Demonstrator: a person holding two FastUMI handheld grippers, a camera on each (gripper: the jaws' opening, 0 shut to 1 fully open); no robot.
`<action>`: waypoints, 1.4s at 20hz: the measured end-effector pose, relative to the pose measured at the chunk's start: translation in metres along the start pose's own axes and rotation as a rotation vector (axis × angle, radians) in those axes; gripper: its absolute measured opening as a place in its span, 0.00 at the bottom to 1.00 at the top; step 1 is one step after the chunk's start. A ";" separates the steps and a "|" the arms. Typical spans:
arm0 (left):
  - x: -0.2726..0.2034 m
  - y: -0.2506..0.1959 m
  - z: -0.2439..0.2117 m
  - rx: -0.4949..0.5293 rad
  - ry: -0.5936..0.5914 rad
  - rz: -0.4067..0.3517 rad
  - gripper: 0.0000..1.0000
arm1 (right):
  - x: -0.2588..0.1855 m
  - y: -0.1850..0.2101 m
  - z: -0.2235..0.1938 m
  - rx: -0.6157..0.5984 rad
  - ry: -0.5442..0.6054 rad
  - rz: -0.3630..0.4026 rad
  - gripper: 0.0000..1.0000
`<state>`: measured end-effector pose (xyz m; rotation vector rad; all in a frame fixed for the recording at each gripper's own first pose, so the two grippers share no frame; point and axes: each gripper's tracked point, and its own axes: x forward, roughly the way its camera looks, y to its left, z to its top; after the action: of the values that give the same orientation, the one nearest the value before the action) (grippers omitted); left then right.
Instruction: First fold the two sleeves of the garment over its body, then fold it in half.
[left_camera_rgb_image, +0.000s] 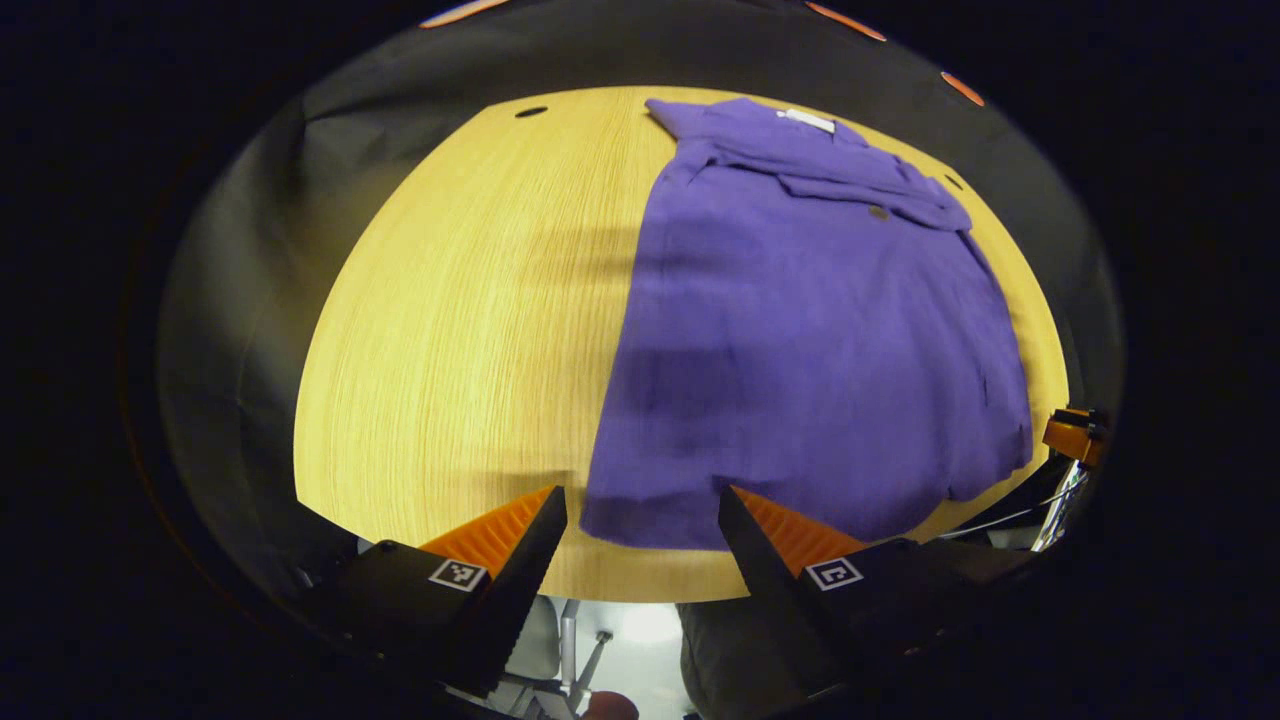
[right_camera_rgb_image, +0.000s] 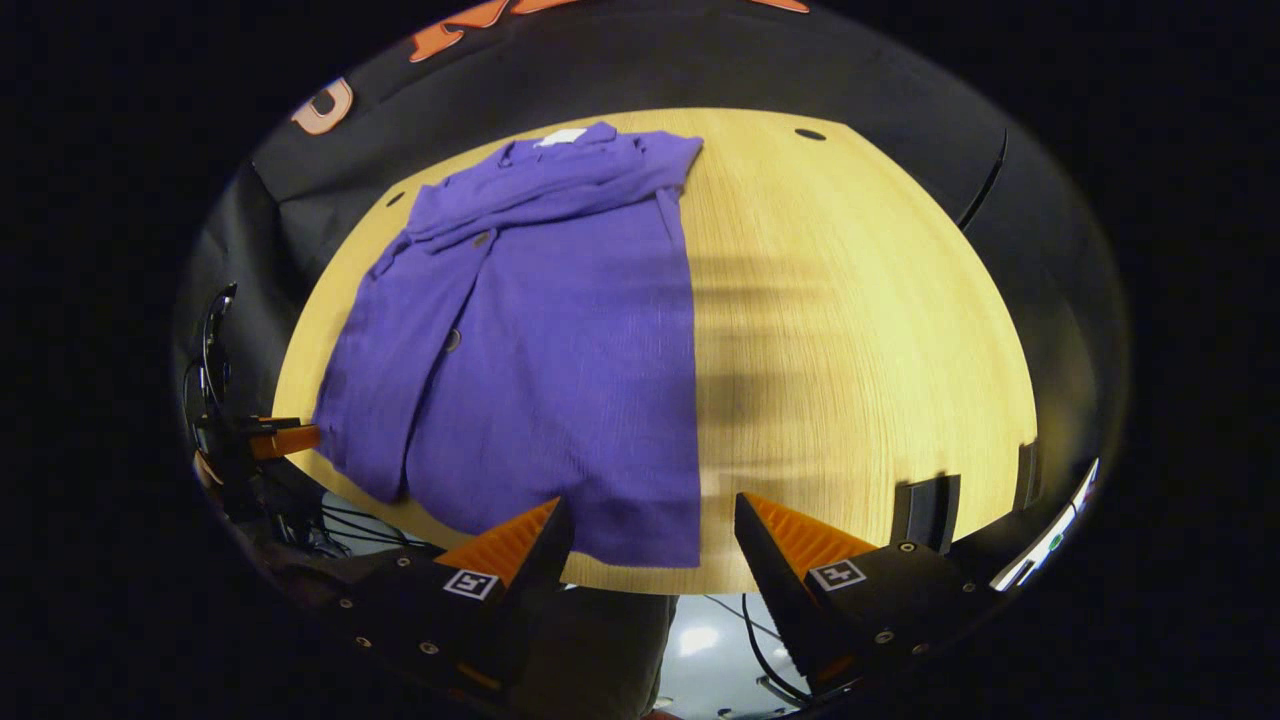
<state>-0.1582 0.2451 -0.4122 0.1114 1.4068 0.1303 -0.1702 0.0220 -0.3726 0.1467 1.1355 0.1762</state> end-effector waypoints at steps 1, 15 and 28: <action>0.005 -0.004 0.003 0.001 0.033 -0.016 1.00 | 0.003 -0.001 -0.004 0.008 0.024 0.000 0.97; 0.075 -0.043 0.109 0.134 0.172 -0.079 0.92 | 0.025 -0.001 -0.046 0.036 0.232 -0.019 0.89; 0.044 -0.064 0.127 0.091 0.273 -0.149 0.08 | 0.000 0.038 -0.010 0.217 0.195 0.105 0.07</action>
<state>-0.0242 0.1884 -0.4448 0.0652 1.6880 -0.0440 -0.1814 0.0594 -0.3692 0.3893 1.3413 0.1623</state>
